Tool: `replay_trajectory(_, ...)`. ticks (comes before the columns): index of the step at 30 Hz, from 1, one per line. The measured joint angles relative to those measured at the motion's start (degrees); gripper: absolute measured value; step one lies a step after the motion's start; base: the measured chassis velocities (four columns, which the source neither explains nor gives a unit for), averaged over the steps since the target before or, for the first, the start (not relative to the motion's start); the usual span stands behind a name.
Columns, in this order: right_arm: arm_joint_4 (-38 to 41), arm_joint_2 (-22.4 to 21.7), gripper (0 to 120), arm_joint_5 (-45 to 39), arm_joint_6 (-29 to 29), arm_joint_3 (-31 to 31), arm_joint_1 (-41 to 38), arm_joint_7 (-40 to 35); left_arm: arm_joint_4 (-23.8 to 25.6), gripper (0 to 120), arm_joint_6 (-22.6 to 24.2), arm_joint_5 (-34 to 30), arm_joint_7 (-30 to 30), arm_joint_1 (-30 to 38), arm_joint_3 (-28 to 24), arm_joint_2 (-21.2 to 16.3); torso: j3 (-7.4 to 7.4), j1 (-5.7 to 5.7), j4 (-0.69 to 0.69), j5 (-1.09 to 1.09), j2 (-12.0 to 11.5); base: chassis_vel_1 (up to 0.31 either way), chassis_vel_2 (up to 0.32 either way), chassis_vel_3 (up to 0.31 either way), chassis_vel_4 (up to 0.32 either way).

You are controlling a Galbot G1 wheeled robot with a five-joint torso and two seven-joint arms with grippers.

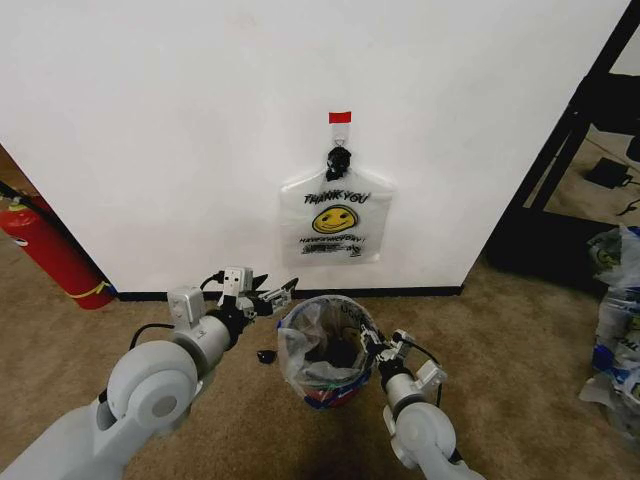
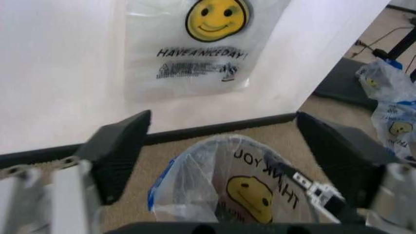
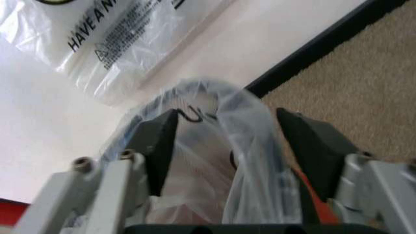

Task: Pick up the garbage bag from the wall and place it over the trash bin.

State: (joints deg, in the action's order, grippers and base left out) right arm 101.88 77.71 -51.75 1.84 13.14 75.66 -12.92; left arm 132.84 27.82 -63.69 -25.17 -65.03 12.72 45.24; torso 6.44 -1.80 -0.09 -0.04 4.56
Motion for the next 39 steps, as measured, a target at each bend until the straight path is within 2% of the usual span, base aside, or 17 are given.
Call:
replay_trajectory(2,0.3,-0.2,64,0.2,-0.2,0.1,0.2,0.0,0.2,95,0.0,0.2,0.0,-0.3,0.1,0.1,0.00,0.00,0.00,0.00,0.0,0.000,0.000,0.000,0.000)
replay_trajectory(7,2.0,-1.5,87,3.5,-3.1,0.1,1.3,1.0,0.5,100,-1.0,3.0,0.3,-2.2,0.6,1.2,0.00,0.00,-0.01,-0.01,0.0,0.000,0.000,0.000,0.000)
replay_trajectory(8,2.0,-1.5,87,3.5,-3.1,0.1,1.3,1.0,0.5,100,-1.0,3.0,0.3,-2.2,0.6,1.2,0.00,0.00,-0.01,-0.01,0.0,0.000,0.000,0.000,0.000)
replay_trajectory(11,4.3,-2.3,97,9.7,-6.0,0.7,2.4,1.4,-1.1,100,-6.5,6.4,2.8,-5.4,3.9,2.8,0.00,-0.01,0.00,-0.01,0.0,0.000,0.000,0.000,0.000)
replay_trajectory(13,5.1,-2.5,98,11.0,-6.5,0.9,2.8,1.6,-1.6,100,-7.7,6.9,3.2,-6.1,4.7,3.2,0.00,0.00,0.01,0.00,0.0,0.000,0.000,0.000,0.000)
replay_trajectory(14,7.4,-3.0,100,15.4,-7.8,1.5,4.1,2.2,-3.5,100,-11.8,9.4,4.4,-8.4,6.9,4.6,0.00,0.00,-0.01,0.02,0.0,0.000,0.000,0.000,0.000)
replay_trajectory(18,12.3,-2.7,100,28.2,-11.9,4.9,8.4,4.1,-8.2,100,-23.4,17.8,8.5,-15.7,11.8,10.4,0.00,0.00,0.00,-0.03,0.0,0.000,0.000,0.000,0.000)
replay_trajectory(19,14.0,-2.0,100,32.5,-13.5,6.8,10.7,4.8,-9.9,100,-28.5,20.9,10.8,-19.4,13.5,12.9,0.00,0.00,0.04,-0.03,0.0,0.000,0.000,0.000,0.000)
replay_trajectory(20,14.0,-2.0,100,32.5,-13.5,6.8,10.7,4.8,-9.9,100,-28.5,20.9,10.8,-19.4,13.5,12.9,0.00,0.00,0.04,-0.03,0.0,0.000,0.000,0.000,0.000)
replay_trajectory(24,17.5,0.1,100,39.0,-17.3,10.4,17.4,6.0,-12.5,100,-40.4,29.4,15.6,-27.9,17.0,17.0,0.00,0.00,0.01,0.01,0.0,0.000,0.000,0.000,0.000)
replay_trajectory(27,21.0,2.7,100,44.6,-22.3,12.3,25.3,7.6,-13.8,100,-51.9,39.4,17.9,-33.9,19.6,20.7,-0.01,0.00,0.00,0.00,0.0,0.000,0.000,0.000,0.000)
replay_trajectory(33,22.6,5.3,100,49.8,-28.1,12.1,31.4,8.7,-13.4,100,-56.3,43.5,18.3,-38.3,21.0,24.3,-0.01,0.01,0.00,0.00,0.0,0.000,0.000,0.000,0.000)
replay_trajectory(39,22.3,6.7,100,50.1,-30.9,12.6,32.9,8.5,-13.6,100,-56.9,45.3,17.5,-38.4,20.8,24.6,0.00,0.00,0.00,-0.01,0.0,0.000,0.000,0.000,0.000)
